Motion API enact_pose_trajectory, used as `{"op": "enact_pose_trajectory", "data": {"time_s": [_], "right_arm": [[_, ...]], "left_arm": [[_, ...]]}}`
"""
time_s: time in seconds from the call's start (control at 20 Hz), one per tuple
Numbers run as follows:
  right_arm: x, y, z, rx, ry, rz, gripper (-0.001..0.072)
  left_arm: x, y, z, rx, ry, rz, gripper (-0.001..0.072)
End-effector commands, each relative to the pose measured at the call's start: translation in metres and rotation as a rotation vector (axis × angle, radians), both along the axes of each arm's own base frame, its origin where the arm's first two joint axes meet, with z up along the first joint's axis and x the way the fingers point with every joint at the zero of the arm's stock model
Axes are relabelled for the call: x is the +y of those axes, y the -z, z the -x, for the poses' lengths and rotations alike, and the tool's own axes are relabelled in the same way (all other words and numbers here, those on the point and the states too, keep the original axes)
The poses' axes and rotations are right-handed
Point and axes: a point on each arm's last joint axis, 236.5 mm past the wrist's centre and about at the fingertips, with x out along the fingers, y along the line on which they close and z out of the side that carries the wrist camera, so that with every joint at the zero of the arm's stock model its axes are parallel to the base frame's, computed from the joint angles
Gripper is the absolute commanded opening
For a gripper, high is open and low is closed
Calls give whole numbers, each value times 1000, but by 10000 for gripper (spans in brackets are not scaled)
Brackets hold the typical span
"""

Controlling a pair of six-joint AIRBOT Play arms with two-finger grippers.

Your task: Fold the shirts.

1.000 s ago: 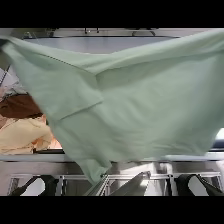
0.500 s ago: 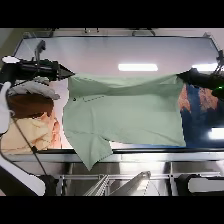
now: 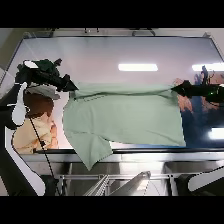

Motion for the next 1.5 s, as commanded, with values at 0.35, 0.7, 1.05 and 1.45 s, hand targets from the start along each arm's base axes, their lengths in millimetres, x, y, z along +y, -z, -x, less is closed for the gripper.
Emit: {"op": "enact_pose_trajectory", "data": {"time_s": [0.35, 0.7, 1.05, 1.45], "right_arm": [[-50, 14, 73, 294, -77, 199, 437], [-50, 25, 240, 668, -28, 135, 438], [32, 72, 242, 573, 21, 11, 427], [62, 54, 209, 464, 15, -70, 16]], "left_arm": [[26, -11, 54, 251, 83, -63, 469], [28, -39, 117, 207, 46, -51, 469], [27, 9, 237, 396, -104, -67, 469], [-8, 47, 317, 471, -102, -174, 469]]}}
